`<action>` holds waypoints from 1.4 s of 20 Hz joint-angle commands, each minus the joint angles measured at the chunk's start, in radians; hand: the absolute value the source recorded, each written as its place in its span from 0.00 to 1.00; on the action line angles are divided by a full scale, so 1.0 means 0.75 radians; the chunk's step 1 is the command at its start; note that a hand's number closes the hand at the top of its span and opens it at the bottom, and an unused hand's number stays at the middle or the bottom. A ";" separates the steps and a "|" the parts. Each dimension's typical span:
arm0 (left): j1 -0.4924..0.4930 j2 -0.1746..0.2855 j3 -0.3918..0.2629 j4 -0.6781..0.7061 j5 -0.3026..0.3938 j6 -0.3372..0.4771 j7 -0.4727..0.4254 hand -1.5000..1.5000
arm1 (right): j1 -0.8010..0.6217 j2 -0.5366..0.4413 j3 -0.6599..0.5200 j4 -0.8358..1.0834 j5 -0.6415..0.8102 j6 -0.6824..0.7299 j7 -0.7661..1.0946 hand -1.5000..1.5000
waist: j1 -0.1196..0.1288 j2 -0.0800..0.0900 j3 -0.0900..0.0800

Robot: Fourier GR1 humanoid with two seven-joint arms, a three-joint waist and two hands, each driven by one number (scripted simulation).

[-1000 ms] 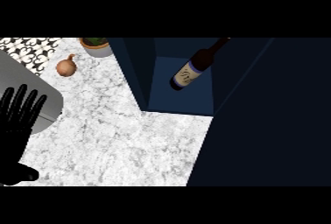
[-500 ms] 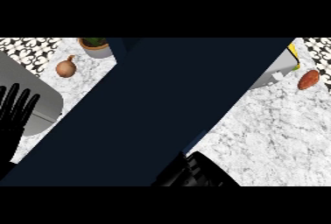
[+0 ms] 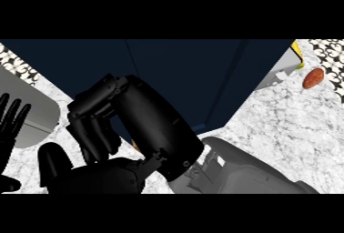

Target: Pick up the wine, place it into the cabinet and close the cabinet

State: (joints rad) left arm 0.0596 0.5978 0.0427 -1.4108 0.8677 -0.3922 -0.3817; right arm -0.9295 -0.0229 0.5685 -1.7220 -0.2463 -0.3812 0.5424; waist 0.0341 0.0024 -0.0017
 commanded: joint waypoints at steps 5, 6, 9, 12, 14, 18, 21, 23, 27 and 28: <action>-0.009 0.015 0.099 0.032 0.015 -0.061 0.047 0.00 | -0.066 0.030 -0.107 0.284 -0.176 0.008 -0.171 1.00 | -0.025 -0.002 0.002; -0.021 -0.012 0.083 -0.005 -0.004 -0.001 0.060 0.00 | -0.002 0.030 -0.090 0.321 -0.162 0.036 -0.199 1.00 | -0.028 -0.002 0.002; 0.000 -0.062 0.064 -0.043 -0.052 0.030 0.050 0.00 | -0.021 0.030 -0.215 0.464 -0.146 0.131 -0.280 1.00 | -0.029 -0.001 0.002; -0.016 -0.068 0.089 0.061 -0.082 -0.072 0.007 0.00 | -0.050 0.027 -0.259 0.603 -0.101 0.225 -0.340 1.00 | -0.032 0.000 0.002; -0.031 -0.098 0.077 0.003 -0.098 0.007 0.044 0.00 | 0.026 -0.019 -0.318 0.609 -0.128 0.299 -0.414 1.00 | -0.034 0.000 0.002; -0.125 -0.044 0.133 0.085 -0.029 -0.054 0.117 0.00 | -0.014 -0.018 -0.345 0.710 -0.091 0.348 -0.454 1.00 | -0.037 0.003 0.002; -0.055 -0.086 0.105 0.063 -0.072 -0.075 0.067 0.00 | -0.098 -0.095 -0.424 0.818 -0.117 0.440 -0.476 1.00 | -0.021 0.007 0.001; -0.027 -0.082 0.103 0.019 -0.078 -0.077 0.077 0.00 | -0.061 -0.052 -0.390 0.841 -0.065 0.400 -0.542 1.00 | -0.017 0.005 0.002; -0.067 -0.069 0.124 0.038 -0.064 -0.079 0.085 0.00 | -0.101 -0.115 -0.464 0.894 -0.092 0.447 -0.565 1.00 | -0.014 0.010 0.002; -0.012 -0.111 0.088 -0.038 -0.072 -0.081 0.074 0.00 | -0.076 -0.083 -0.434 0.911 -0.068 0.435 -0.598 1.00 | 0.000 0.006 0.002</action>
State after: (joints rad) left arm 0.0257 0.5387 0.1270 -1.3926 0.8158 -0.4530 -0.3272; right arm -0.9690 -0.0199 0.3328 -1.1882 -0.3298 -0.0186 0.1221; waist 0.0331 -0.0313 -0.0109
